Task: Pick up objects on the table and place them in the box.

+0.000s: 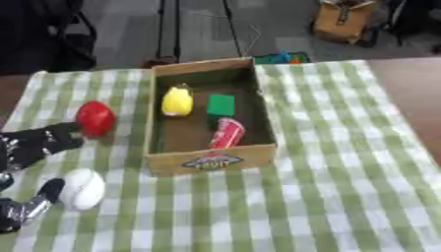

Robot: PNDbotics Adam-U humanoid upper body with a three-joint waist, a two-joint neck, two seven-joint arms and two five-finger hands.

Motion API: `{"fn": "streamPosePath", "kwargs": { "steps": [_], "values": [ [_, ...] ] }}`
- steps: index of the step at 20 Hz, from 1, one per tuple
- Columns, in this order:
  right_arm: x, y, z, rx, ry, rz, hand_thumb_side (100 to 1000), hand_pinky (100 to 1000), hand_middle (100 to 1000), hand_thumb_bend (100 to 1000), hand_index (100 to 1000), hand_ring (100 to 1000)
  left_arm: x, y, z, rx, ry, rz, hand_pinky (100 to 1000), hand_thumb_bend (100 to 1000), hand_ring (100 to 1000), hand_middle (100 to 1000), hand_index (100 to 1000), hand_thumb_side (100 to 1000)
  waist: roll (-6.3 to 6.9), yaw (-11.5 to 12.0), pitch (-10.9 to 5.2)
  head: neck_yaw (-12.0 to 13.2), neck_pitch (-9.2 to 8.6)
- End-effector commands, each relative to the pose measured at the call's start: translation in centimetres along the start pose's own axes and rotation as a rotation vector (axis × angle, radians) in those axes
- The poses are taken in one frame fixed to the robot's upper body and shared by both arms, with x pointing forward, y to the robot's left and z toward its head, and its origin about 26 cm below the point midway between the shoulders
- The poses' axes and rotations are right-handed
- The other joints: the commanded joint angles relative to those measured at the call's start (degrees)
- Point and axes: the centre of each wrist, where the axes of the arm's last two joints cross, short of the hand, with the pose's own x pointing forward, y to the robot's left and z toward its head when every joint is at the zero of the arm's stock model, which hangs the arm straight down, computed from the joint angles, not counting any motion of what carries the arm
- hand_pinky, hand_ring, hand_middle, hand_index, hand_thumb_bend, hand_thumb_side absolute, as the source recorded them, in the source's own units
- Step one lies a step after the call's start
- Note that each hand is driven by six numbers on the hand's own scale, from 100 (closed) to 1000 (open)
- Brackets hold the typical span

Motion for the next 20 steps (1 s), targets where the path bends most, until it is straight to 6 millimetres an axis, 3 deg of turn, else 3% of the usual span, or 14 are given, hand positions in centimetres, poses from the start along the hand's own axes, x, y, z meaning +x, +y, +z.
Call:
{"fn": "streamPosePath", "kwargs": {
  "steps": [1, 8, 15, 16, 17, 18, 20],
  "values": [
    [0.5, -0.2, -1.2, -0.005, -0.047, -0.003, 797, 548, 561, 100, 596, 574, 0.3, 0.2, -0.1, 0.034, -0.004, -0.077, 592, 100, 830, 950, 1000, 1000, -0.09, 0.1, -0.75, 0.1, -0.34],
    [0.5, -0.1, -1.1, -0.016, -0.039, -0.005, 778, 548, 552, 100, 589, 567, 1.8, -1.3, -0.8, 0.084, 0.022, 0.053, 426, 100, 783, 988, 1000, 1000, -0.09, -0.3, -0.30, 0.6, -0.71],
    [0.5, -0.1, -1.1, -0.020, -0.032, -0.007, 770, 547, 548, 100, 586, 565, 2.4, -1.5, -1.6, 0.060, 0.059, 0.061, 464, 100, 800, 994, 1000, 1000, 0.00, -0.7, -0.01, 1.0, -1.11],
    [0.5, -0.1, -1.1, -0.020, -0.031, -0.007, 767, 547, 547, 100, 585, 564, 2.5, -1.5, -1.7, 0.058, 0.064, 0.058, 571, 100, 851, 1000, 1000, 1000, 0.00, -0.7, 0.00, 1.0, -1.15],
    [0.5, -0.1, -1.1, -0.021, -0.030, -0.008, 767, 547, 547, 100, 585, 564, 2.6, -1.6, -1.9, 0.065, 0.069, 0.063, 571, 100, 851, 1000, 1000, 1000, -0.01, -0.7, 0.01, 1.1, -1.15],
    [0.5, -0.1, -1.1, -0.021, -0.030, -0.008, 766, 547, 545, 100, 584, 562, 2.7, -1.7, -2.1, 0.070, 0.073, 0.065, 779, 100, 939, 1000, 1000, 1000, -0.01, -0.7, 0.01, 1.1, -1.16],
    [0.5, -0.1, -1.0, -0.023, -0.027, -0.008, 761, 547, 543, 100, 583, 559, 2.9, -1.8, -2.3, 0.090, 0.082, 0.058, 920, 100, 997, 997, 1000, 1000, -0.03, -0.8, 0.05, 1.1, -1.23]
  ]
}}
